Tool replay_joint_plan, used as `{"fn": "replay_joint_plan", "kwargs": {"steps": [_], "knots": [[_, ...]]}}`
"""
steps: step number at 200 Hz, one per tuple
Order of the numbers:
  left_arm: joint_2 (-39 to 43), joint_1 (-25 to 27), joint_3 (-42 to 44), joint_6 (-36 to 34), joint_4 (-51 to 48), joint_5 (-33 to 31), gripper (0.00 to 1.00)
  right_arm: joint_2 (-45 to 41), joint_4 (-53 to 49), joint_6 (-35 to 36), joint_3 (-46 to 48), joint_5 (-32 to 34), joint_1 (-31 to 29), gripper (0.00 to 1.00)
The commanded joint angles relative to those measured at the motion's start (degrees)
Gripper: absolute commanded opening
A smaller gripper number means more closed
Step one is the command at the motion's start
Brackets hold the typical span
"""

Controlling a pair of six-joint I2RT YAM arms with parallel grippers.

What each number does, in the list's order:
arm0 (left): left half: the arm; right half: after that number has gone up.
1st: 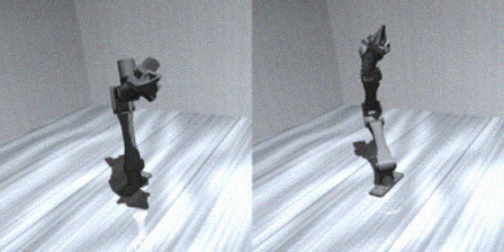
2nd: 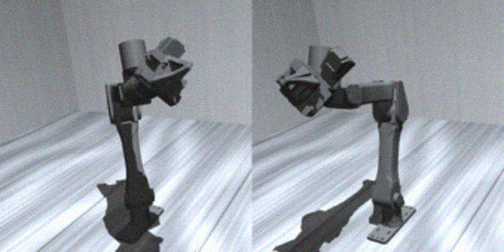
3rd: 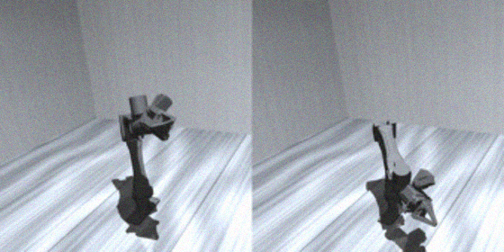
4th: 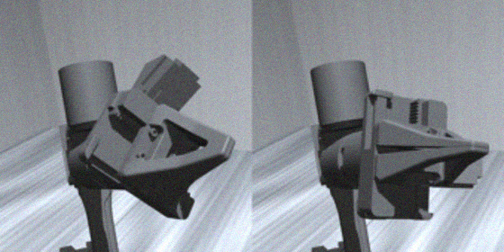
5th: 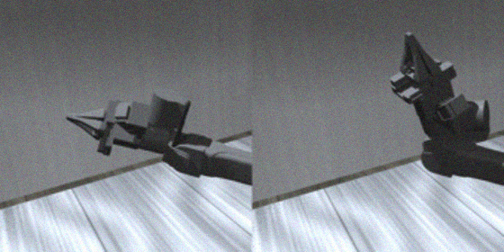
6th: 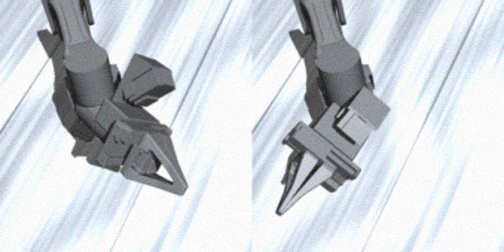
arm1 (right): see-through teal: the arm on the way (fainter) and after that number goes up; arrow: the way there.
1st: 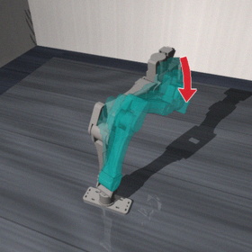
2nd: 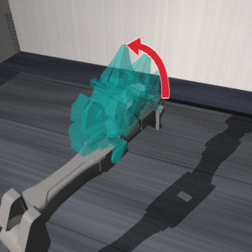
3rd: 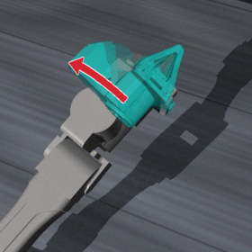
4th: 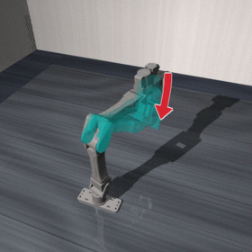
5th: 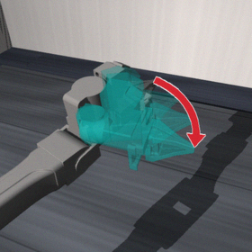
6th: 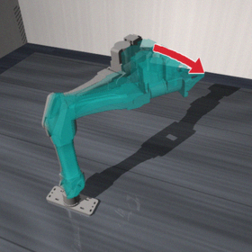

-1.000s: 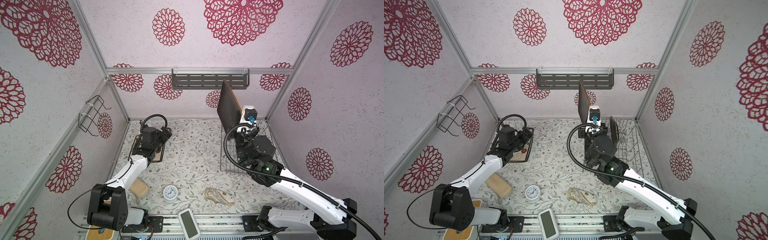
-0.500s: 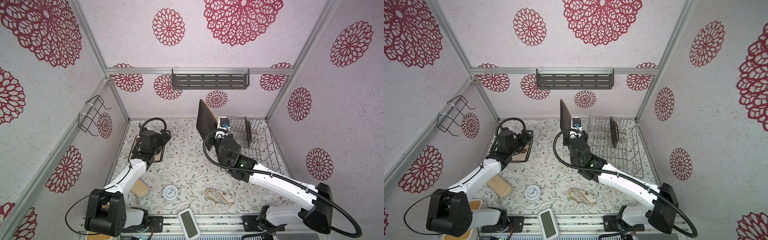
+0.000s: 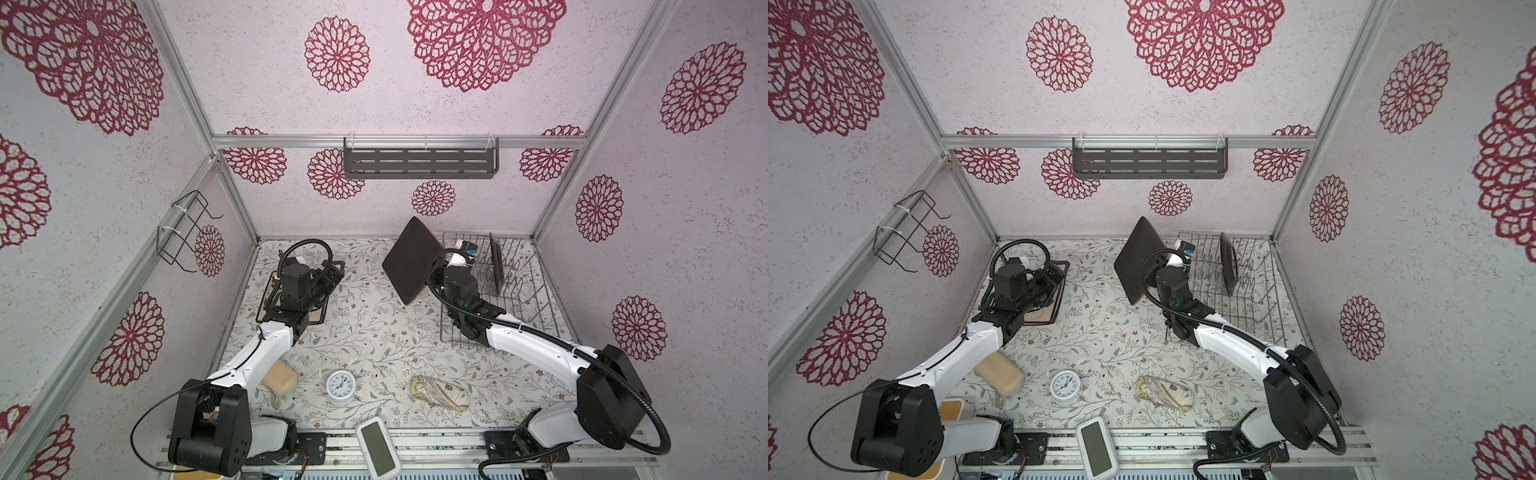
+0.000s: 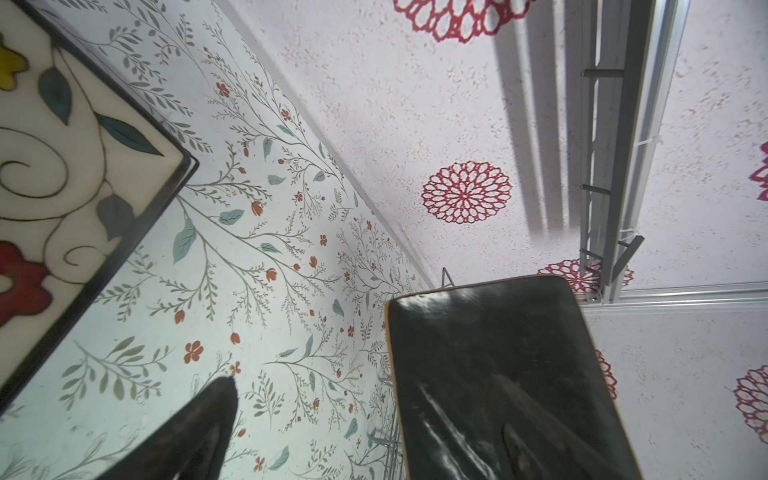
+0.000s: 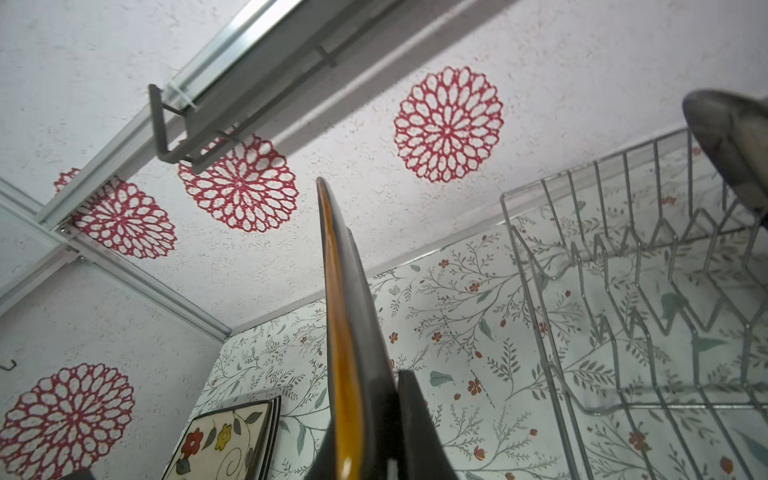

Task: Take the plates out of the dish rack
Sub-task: 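Swing the dark plate toward the left gripper while the left gripper reaches toward it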

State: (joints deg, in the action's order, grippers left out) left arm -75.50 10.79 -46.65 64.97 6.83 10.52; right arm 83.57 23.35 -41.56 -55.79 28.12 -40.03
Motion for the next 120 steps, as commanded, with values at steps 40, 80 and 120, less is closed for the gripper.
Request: {"fn": "replay_joint_plan", "kwargs": {"steps": [40, 80, 120], "knots": [[-1.4, 0.4, 1.1, 2.1, 5.5, 3.1, 0.97, 0.2, 23.6, -19.5, 0.4, -12.1, 1.8, 0.00], [-2.1, 0.4, 1.2, 2.6, 6.3, 3.9, 0.97, 1.5, 28.1, -24.2, 1.4, -15.1, 2.9, 0.00], [-2.3, 0.4, 1.6, 3.1, 7.2, 4.0, 0.98, 2.6, 35.3, -33.7, 4.1, -17.6, 5.4, 0.00]]}}
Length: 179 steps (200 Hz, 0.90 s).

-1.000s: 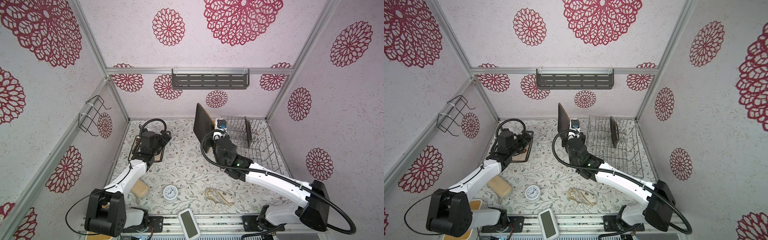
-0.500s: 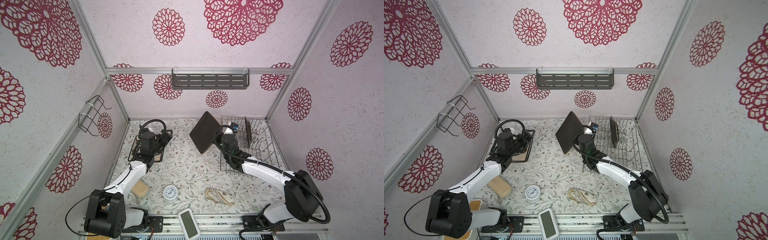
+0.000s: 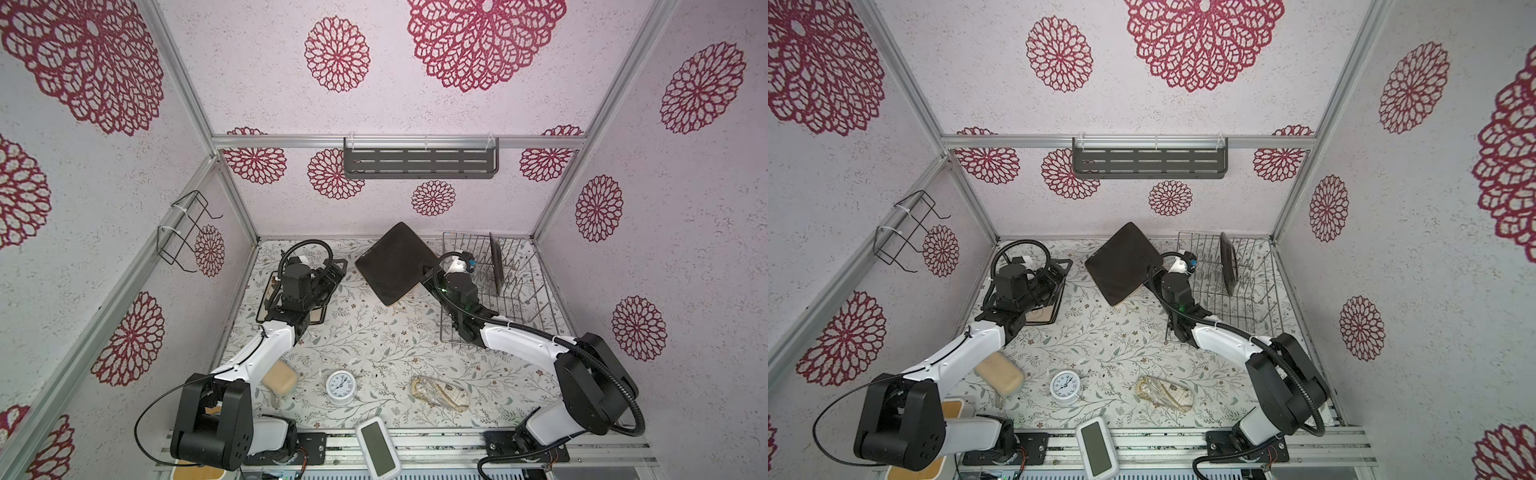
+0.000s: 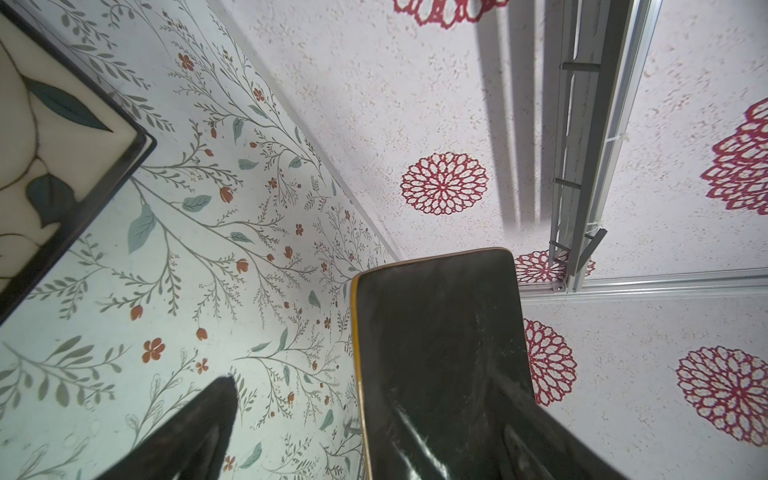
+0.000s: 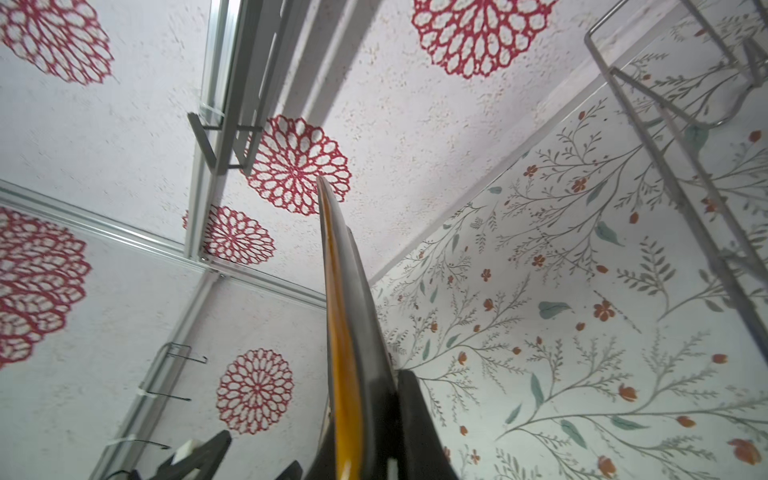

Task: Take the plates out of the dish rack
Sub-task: 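Swing the dark plate toward the left gripper while the left gripper reaches toward it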

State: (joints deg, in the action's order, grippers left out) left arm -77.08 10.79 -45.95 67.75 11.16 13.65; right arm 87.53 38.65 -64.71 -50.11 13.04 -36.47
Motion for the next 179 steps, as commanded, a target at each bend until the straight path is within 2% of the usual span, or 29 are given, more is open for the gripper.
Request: {"fn": "replay_joint_plan", "kwargs": {"steps": [1, 25, 89, 179], "knots": [[-0.7, 0.4, 0.8, 0.4, 2.9, 0.9, 0.98, -1.3, 20.1, -10.7, -1.5, -2.7, 1.9, 0.00], [-1.8, 0.4, 0.3, 0.8, 4.2, 2.6, 1.00, 1.0, 22.6, -14.3, -1.9, -5.5, 2.3, 0.00], [-3.9, 1.2, -0.8, 2.2, 7.2, 4.3, 0.91, 6.9, 27.3, -20.0, -5.2, -12.1, 2.0, 0.00], [-6.7, 3.2, -1.6, 3.2, 10.2, 4.8, 0.73, 8.0, 28.1, -21.9, -6.1, -10.9, 0.4, 0.00]]}}
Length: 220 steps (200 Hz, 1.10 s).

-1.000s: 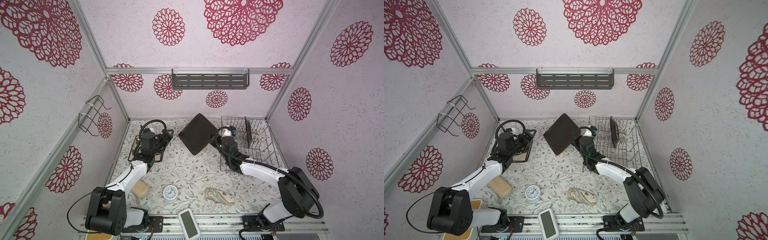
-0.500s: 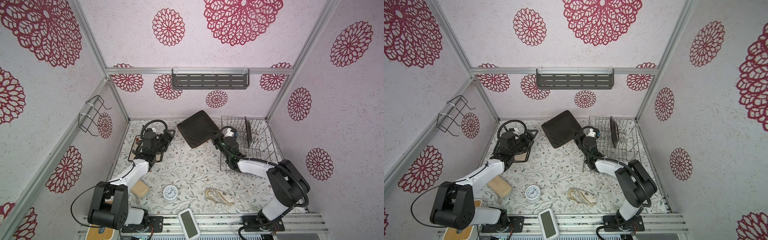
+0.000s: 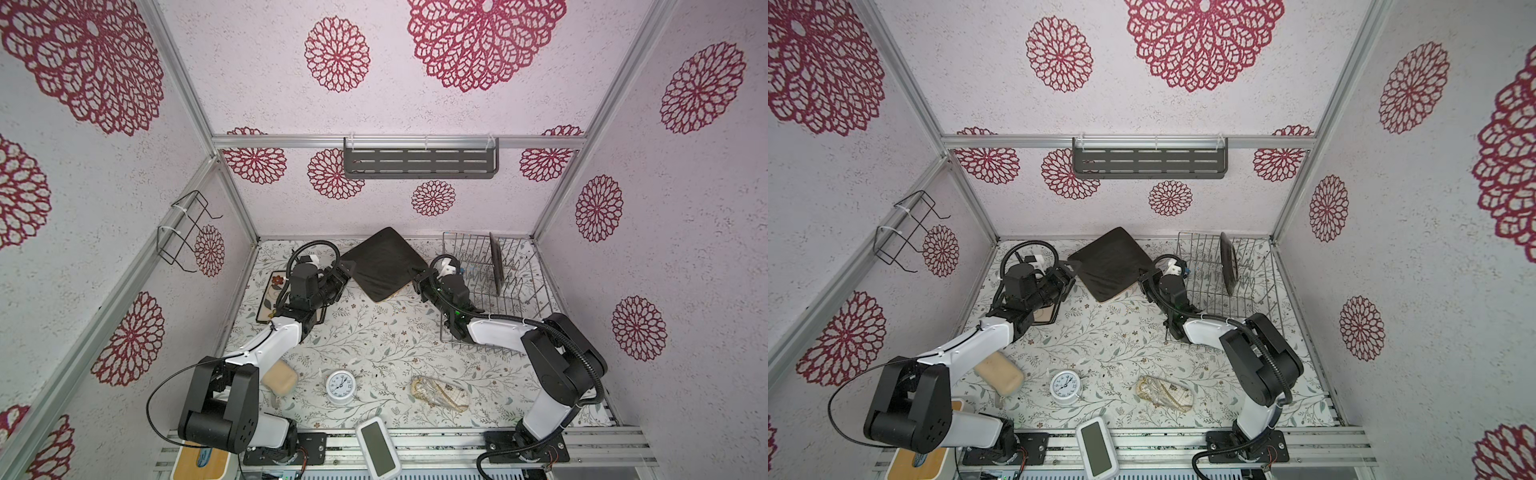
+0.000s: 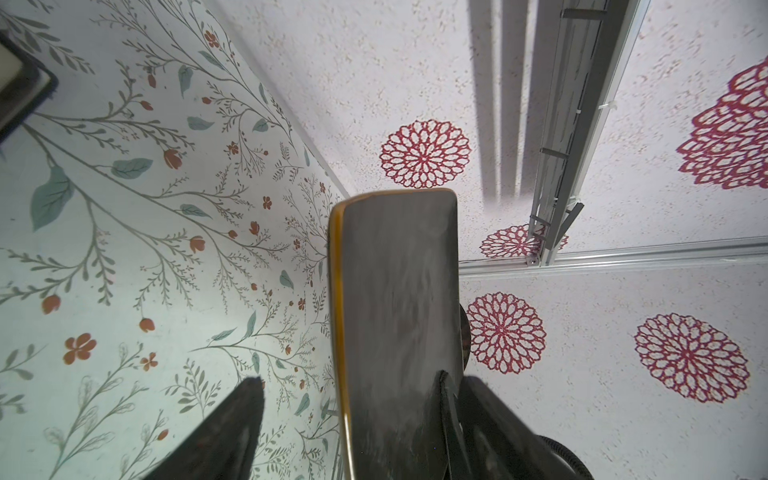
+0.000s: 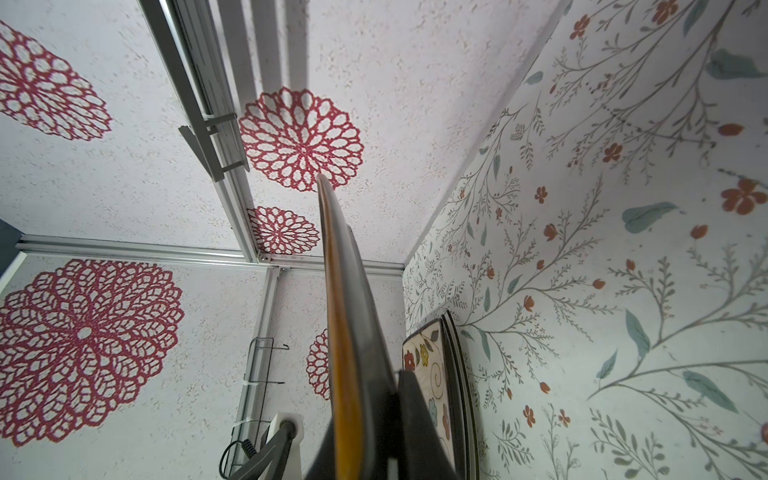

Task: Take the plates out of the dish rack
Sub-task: 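Swing the dark plate toward the left gripper while the left gripper reaches toward it, then grasp the dark plate's edge with the left gripper while the right gripper holds it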

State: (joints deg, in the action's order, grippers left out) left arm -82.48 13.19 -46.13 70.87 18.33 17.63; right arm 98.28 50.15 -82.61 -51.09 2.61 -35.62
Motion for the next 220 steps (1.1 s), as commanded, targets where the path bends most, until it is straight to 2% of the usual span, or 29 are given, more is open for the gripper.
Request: {"fn": "replay_joint_plan", "kwargs": {"steps": [1, 79, 220], "knots": [[-1.3, 0.8, -1.4, 0.1, 3.1, 0.8, 0.73, -2.8, 16.6, -4.0, -5.1, -0.5, -0.5, 0.00], [-2.4, 1.7, -1.3, 1.1, 5.8, 1.1, 0.50, -3.2, 15.2, -4.3, -5.5, -1.3, -0.9, 0.00], [-3.9, 2.4, -1.2, 2.0, 8.2, 1.9, 0.27, -3.1, 14.6, -4.2, -6.0, -2.8, -0.9, 0.00]]}}
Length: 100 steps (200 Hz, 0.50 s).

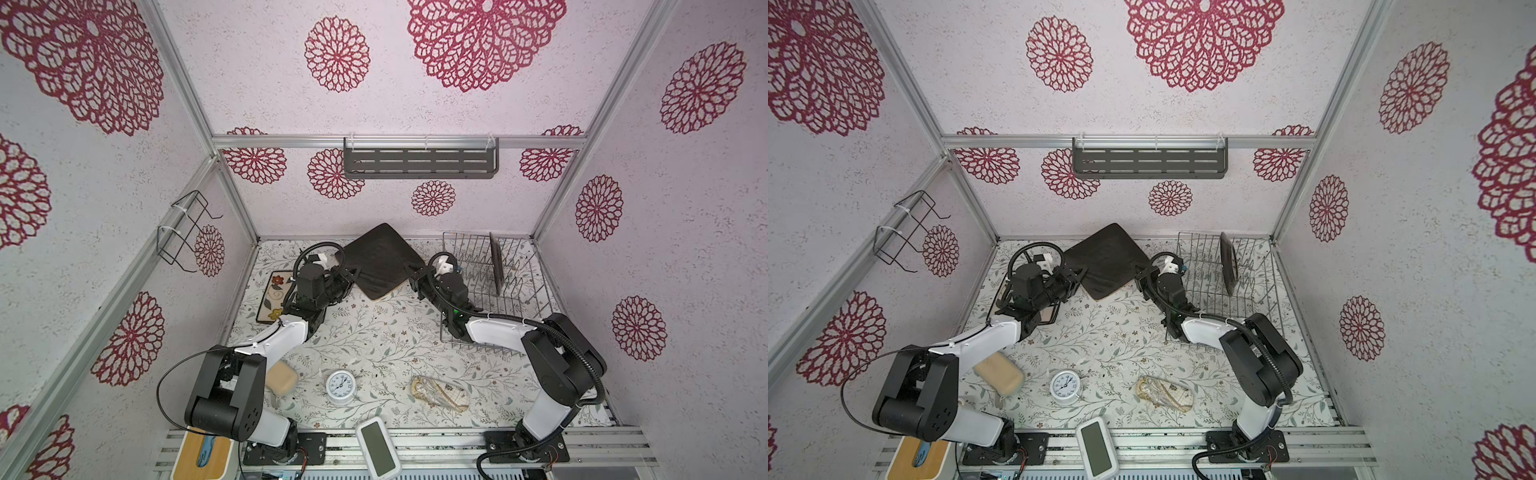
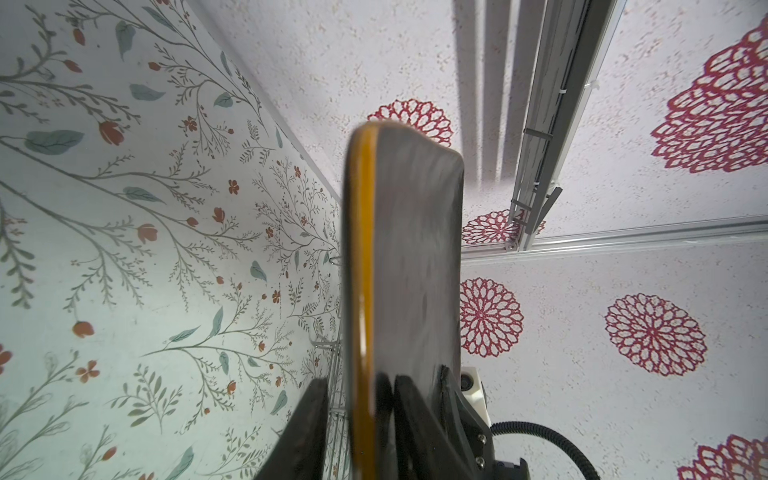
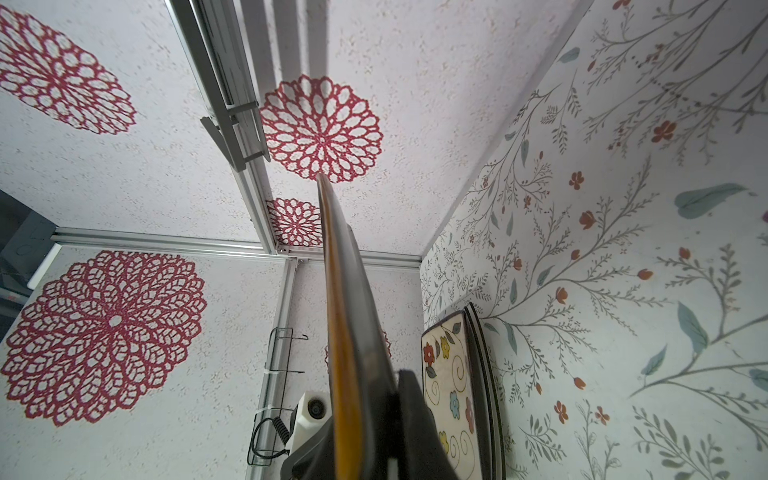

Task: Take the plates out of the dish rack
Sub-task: 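Grasp the dark plate's edge with the left gripper while the right gripper holds it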

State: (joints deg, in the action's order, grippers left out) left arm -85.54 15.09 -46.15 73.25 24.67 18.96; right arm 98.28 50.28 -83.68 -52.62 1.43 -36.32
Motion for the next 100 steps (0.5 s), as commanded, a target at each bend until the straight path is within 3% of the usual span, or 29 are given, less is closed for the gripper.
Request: {"fn": "replay_joint_plan", "kwargs": {"steps": [1, 40, 73, 100], "knots": [[-0.9, 0.5, -1.1, -0.4, 1.9, 0.6, 0.26, -3.1, 14.4, -3.2, -4.5, -1.6, -0.2, 0.00], [-0.8, 0.5, -1.0, -0.4, 2.0, 0.5, 0.17, -2.9, 14.6, -3.2, -4.2, -1.8, -0.1, 0.00], [-0.9, 0.5, -0.9, -0.4, 2.2, 0.6, 0.02, -2.2, 15.6, -4.0, -4.0, -2.3, 0.0, 0.00], [-0.6, 0.5, -0.8, -0.4, 2.2, 0.5, 0.00, -1.2, 17.2, -5.5, -4.1, -3.2, 0.3, 0.17]]}}
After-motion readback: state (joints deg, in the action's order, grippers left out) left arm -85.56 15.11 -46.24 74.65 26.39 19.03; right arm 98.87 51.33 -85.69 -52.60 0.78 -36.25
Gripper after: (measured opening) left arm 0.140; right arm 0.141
